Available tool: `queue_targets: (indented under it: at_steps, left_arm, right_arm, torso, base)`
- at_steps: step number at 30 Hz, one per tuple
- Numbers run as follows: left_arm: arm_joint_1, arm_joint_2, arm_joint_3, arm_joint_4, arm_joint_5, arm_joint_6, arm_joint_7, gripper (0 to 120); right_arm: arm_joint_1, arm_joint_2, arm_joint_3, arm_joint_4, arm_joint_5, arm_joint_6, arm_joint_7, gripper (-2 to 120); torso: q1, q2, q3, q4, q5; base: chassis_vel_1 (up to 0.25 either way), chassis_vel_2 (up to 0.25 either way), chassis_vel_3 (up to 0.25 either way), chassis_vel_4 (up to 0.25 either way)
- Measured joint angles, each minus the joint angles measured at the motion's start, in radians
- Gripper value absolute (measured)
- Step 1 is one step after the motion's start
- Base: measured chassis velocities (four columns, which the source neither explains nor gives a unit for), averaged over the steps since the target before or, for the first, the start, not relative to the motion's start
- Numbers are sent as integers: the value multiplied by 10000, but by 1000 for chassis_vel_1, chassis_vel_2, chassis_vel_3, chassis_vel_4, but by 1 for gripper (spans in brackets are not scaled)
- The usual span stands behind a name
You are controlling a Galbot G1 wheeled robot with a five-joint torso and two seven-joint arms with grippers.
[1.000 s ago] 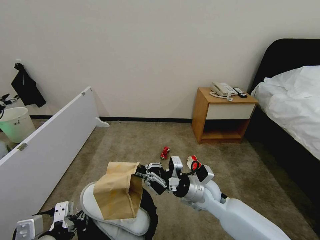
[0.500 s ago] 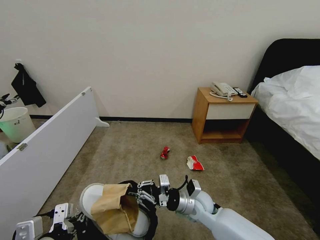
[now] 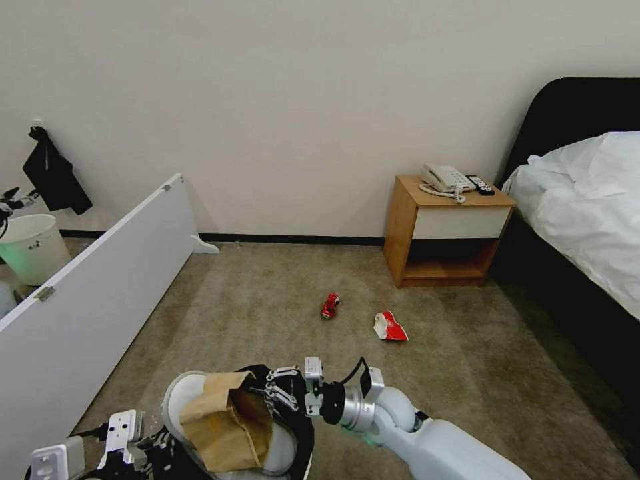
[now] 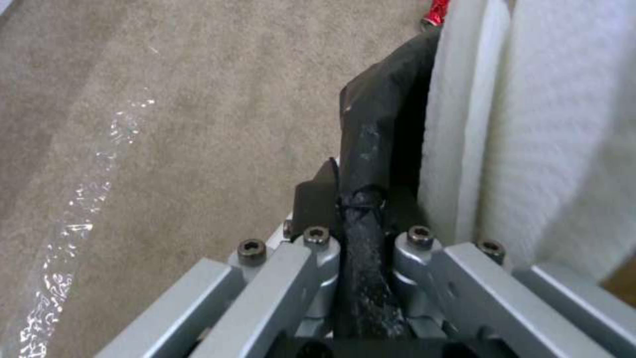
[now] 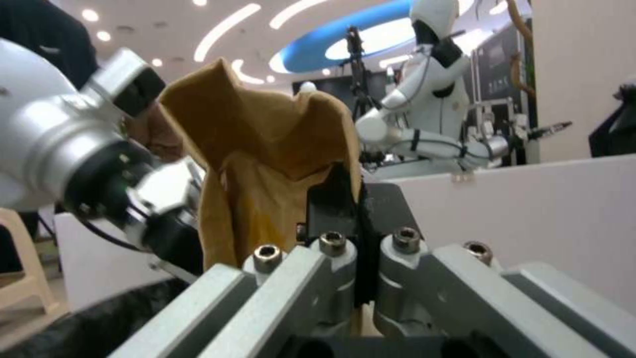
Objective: Pick up the trash bin, then pick up the garbage from the floor and place it into the trash bin.
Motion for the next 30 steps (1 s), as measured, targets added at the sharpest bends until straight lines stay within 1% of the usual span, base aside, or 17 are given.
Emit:
queue_targets:
  at_steps: [11, 22, 30]
  left_arm:
    - [-98, 48, -17, 0, -112, 1, -25, 4]
    - [-104, 69, -58, 0, -151, 1, -30, 4]
    - [-94, 74, -91, 0, -157, 4, -33, 4]
  right_arm:
    - [14, 60, -59, -542, -228, 128, 69, 0]
    - [-119, -468, 58, -756, -529, 277, -185, 0]
    - [-206, -676, 171, -843, -735, 343, -341, 0]
  torso:
    - [0, 0, 0, -2, 0]
    - [0, 0, 0, -1, 1]
    - [0, 0, 0, -2, 1]
  base:
    - [0, 0, 0, 0]
    - [0, 0, 0, 0]
    - [0, 0, 0, 0]
